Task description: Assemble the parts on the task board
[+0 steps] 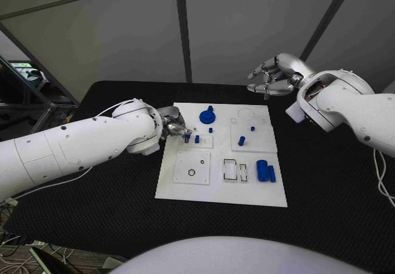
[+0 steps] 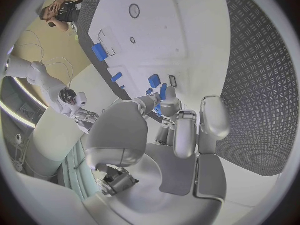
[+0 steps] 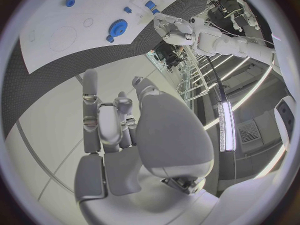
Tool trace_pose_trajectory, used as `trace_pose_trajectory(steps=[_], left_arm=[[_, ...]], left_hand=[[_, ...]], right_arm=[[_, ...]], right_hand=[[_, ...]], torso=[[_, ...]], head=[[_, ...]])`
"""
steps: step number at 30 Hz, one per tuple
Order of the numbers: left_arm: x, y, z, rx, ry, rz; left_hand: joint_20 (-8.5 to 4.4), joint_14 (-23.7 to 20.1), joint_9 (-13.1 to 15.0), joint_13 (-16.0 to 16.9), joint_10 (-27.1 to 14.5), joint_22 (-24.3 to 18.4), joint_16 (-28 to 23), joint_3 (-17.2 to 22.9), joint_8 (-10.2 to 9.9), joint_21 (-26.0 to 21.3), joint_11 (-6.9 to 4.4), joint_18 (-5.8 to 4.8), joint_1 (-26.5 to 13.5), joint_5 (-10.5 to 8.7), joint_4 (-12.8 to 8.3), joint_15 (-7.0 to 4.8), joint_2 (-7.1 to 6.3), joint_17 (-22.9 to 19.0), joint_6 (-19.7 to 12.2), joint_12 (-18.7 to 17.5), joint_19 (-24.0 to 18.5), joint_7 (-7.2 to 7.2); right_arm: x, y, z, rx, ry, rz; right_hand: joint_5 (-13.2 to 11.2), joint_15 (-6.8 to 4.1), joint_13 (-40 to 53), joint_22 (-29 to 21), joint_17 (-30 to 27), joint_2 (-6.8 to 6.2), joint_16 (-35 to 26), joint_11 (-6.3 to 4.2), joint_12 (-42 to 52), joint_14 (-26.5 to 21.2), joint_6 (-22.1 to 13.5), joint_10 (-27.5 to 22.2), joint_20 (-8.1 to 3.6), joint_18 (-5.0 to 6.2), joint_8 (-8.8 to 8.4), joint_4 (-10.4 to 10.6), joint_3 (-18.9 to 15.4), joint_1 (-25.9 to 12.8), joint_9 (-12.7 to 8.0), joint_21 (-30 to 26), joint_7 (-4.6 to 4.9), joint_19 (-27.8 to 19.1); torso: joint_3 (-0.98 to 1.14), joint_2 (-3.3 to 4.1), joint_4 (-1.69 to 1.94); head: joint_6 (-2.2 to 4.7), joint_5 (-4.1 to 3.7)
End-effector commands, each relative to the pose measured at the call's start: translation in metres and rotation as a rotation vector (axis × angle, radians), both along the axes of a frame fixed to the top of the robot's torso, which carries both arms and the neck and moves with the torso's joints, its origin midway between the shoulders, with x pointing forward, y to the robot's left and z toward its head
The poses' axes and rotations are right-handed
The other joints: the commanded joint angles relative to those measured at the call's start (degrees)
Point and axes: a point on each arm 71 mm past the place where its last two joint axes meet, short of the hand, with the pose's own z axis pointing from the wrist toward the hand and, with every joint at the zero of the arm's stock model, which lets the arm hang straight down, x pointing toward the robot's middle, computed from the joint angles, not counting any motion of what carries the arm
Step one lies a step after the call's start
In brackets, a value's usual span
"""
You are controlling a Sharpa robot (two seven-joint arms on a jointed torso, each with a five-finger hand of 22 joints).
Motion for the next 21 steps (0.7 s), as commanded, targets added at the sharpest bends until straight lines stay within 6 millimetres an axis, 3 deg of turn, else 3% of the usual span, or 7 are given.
trace_pose_trajectory(steps=[1, 21], left_arm=[[0.0012, 0.0004, 0.0024, 0.044, -0.051, -0.007], [0.0047, -0.0026, -0.0051, 0.131, -0.011, -0.055]], left_hand=[[-0.1, 4.52, 0.15, 0.22, 0.55, 0.16, 0.35, 5.75, 0.42, 0.39, -0.06, -2.62, -0.62, 0.32, -5.35, -0.28, -0.03, 10.3, -0.34, 0.41, 0.45, 0.04], [-0.19, 4.5, 0.68, 0.51, 0.69, 0.34, 0.31, 7.31, 1.26, 0.4, -0.15, -2.64, -1.26, 0.34, -5.98, -0.37, -0.44, 10.26, -0.57, 0.74, 0.56, -0.05]], right_arm=[[0.0001, -0.0001, 0.0006, -0.005, 0.0, 0.005], [-0.0004, 0.0008, -0.0013, -0.007, 0.005, 0.009]], right_hand=[[0.23, 0.15, -0.05, -0.09, -0.09, 0.3, -0.38, 0.09, 0.17, -0.33, -0.21, -0.3, -0.04, 0.77, 0.32, 0.16, 0.08, -0.46, 0.0, -0.23, -0.13, 0.42], [0.3, 0.15, -0.18, -0.12, -0.08, 0.3, -0.39, 0.08, 0.11, -0.32, -0.17, -0.4, -0.05, 0.77, 0.41, 0.26, 0.17, -0.48, 0.02, -0.28, -0.14, 0.44]], torso=[[0.03, 0.05, -0.1], [0.01, 0.05, -0.05]], head=[[-0.06, 0.02], [-0.34, -0.13]])
